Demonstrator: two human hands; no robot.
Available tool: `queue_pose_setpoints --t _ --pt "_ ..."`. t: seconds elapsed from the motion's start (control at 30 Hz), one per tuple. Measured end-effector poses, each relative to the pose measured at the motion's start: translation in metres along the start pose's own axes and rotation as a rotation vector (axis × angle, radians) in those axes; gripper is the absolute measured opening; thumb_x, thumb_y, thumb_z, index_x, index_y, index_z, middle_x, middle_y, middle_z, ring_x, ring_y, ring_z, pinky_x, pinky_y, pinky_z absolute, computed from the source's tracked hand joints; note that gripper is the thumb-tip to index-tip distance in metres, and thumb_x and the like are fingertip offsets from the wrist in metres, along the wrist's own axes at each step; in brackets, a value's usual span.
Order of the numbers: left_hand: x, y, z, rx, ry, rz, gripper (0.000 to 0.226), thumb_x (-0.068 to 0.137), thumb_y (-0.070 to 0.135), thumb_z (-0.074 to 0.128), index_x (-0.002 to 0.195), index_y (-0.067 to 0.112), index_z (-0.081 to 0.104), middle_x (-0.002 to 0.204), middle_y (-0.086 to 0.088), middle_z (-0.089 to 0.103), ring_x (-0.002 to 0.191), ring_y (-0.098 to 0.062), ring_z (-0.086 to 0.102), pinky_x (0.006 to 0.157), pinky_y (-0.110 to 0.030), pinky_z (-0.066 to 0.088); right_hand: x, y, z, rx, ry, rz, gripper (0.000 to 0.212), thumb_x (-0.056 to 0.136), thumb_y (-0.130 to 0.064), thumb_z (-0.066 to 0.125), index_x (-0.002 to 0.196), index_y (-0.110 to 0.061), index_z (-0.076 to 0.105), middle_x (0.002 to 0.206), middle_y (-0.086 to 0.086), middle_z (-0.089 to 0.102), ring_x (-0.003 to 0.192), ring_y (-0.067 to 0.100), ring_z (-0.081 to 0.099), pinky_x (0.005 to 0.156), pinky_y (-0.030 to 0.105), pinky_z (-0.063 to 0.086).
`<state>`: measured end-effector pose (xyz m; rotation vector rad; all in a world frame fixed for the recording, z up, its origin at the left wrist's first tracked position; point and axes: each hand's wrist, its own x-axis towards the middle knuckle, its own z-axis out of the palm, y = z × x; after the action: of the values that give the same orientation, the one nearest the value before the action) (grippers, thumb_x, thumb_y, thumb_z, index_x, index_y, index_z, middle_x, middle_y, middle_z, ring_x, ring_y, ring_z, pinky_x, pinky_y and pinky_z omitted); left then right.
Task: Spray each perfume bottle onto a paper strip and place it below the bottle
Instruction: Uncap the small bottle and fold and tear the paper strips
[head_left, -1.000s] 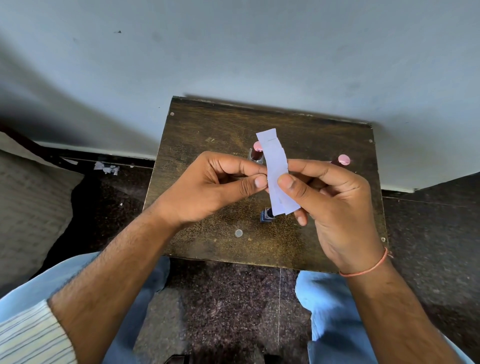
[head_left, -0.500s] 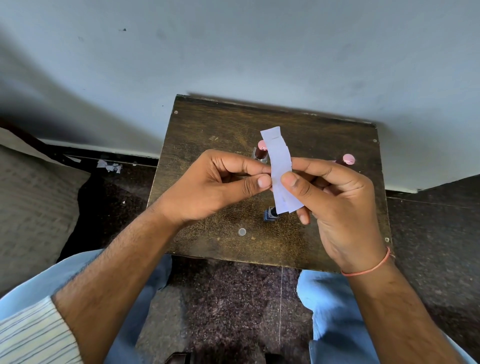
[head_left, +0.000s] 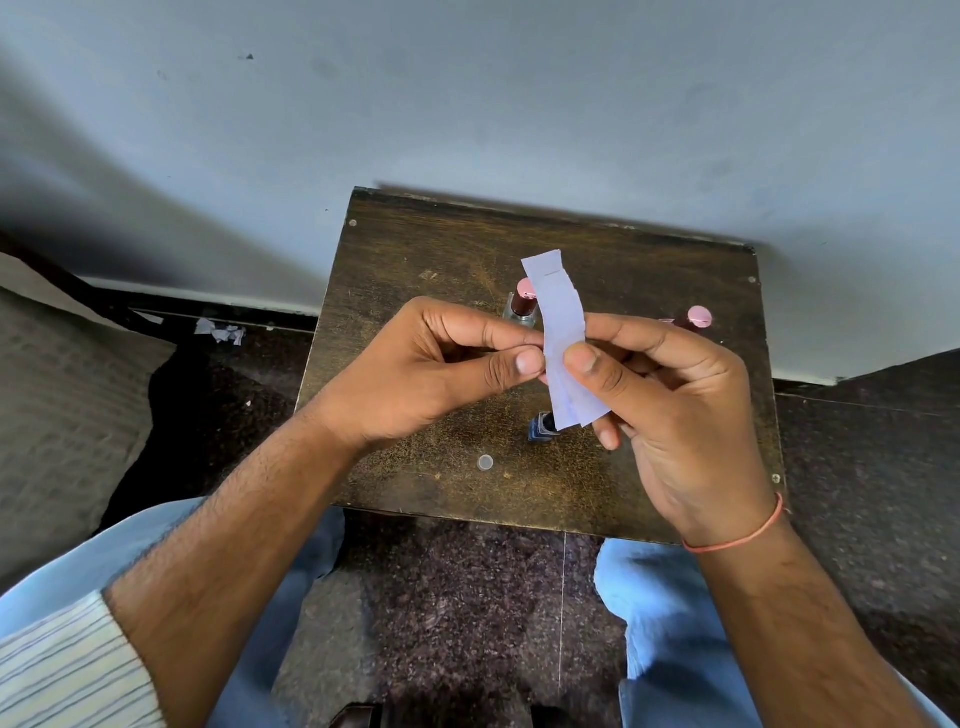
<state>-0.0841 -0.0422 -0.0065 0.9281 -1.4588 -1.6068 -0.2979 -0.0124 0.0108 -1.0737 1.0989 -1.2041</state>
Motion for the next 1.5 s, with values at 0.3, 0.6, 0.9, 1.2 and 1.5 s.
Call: queue_pose_setpoints --t 0.3,0.6,0.9,1.2,1.5 --pt "-0.0002 0.0007 -0.0011 0.054 0.056 0.054 0.029 0.096 -0.001 0.069 0.125 -0.003 0.072 0.113 -0.004 0.084 0.100 -0.007 0.078 0.092 -0.019 0.059 0.0011 0.0031 -0.0025 -0.057 0.004 -0.055 0.020 0.083 -0.021 0.086 0.103 -0.022 0.088 0.079 0.009 0.077 0.044 0.025 0.046 0.042 0.026 0.040" --pt "-0.0003 -0.0008 -0.0003 0.094 0.090 0.079 0.008 0.099 0.013 0.074 0.100 0.011 0.081 0.091 -0.018 0.079 0.067 -0.049 0.063 0.061 -0.057 0.052 -0.0006 0.0074 -0.0021 -0.144 0.020 -0.087 0.021 0.087 -0.013 0.085 0.106 -0.022 0.087 0.078 0.012 0.076 0.044 0.022 0.048 0.040 0.027 0.041" --pt "0.0022 -0.0065 -0.0033 0.130 0.089 0.095 0.017 0.099 0.025 0.076 0.113 0.020 0.083 0.091 -0.040 0.074 0.062 -0.067 0.060 0.051 -0.075 0.046 -0.0047 0.0068 0.0047 -0.367 0.024 -0.194 0.023 0.091 -0.019 0.083 0.113 -0.020 0.082 0.084 -0.017 0.079 0.062 -0.004 0.066 0.062 0.010 0.050" --pt "0.0034 -0.0028 -0.0048 0.161 0.225 0.119 0.009 0.097 0.014 0.078 0.100 0.007 0.082 0.081 -0.035 0.072 0.054 -0.051 0.051 0.045 -0.056 0.040 -0.0057 0.0074 0.0057 -0.277 0.044 -0.195 0.033 0.088 -0.018 0.085 0.121 -0.016 0.081 0.091 -0.009 0.081 0.078 0.003 0.069 0.076 0.018 0.056" --pt "0.0041 -0.0061 -0.0055 0.106 0.243 0.077 0.008 0.094 0.024 0.082 0.089 0.018 0.084 0.084 -0.042 0.069 0.059 -0.041 0.051 0.049 -0.054 0.039 -0.0013 0.0036 0.0011 -0.023 0.099 -0.085 0.034 0.082 -0.031 0.083 0.114 -0.021 0.080 0.076 -0.011 0.072 0.059 0.006 0.050 0.046 0.022 0.037"
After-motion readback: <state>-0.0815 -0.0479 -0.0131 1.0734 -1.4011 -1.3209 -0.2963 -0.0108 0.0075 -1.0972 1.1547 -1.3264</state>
